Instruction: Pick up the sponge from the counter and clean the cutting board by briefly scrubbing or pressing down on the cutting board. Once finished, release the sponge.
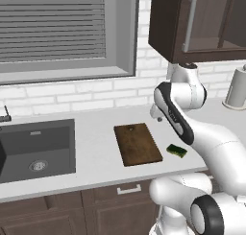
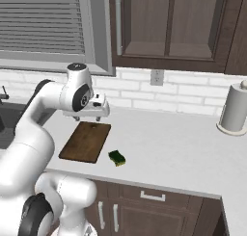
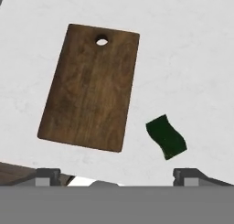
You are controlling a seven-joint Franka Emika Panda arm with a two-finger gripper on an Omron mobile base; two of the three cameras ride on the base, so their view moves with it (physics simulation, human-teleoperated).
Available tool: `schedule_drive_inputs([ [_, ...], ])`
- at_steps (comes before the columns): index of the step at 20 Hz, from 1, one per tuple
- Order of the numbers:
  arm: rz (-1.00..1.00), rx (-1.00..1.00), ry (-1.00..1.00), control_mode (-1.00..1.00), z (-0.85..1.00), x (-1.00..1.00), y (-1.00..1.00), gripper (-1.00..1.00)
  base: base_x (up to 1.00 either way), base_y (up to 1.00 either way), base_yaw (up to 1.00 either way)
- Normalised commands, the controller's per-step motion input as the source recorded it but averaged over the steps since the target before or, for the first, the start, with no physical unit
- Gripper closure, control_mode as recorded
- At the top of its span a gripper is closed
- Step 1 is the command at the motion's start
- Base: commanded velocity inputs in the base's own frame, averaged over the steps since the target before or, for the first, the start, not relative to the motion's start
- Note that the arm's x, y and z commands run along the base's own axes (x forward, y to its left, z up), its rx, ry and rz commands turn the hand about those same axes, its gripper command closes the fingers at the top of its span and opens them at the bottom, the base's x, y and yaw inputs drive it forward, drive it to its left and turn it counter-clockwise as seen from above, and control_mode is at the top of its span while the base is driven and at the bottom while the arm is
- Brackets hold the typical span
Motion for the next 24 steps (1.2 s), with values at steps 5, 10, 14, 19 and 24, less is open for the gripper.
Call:
schedule_drive_inputs([
  [5, 0.21, 0.0, 0.0, -1.0, -0.43, -0.15, -0.55, -1.0, 0.0, 0.0, 0.0],
  [10, 0.23, 0.0, 0.05, -1.0, -0.49, -0.01, -0.46, -1.0, 0.0, 0.0, 0.0],
  [14, 0.18, 0.0, 0.07, -1.0, -0.58, 0.0, -0.4, -1.0, 0.0, 0.0, 0.0],
  [19, 0.09, -0.05, 0.06, -1.0, -0.59, 0.17, -0.23, -1.0, 0.0, 0.0, 0.0],
  [24, 0.01, -0.08, 0.03, -1.0, -0.39, 0.37, -0.04, -1.0, 0.0, 0.0, 0.0],
])
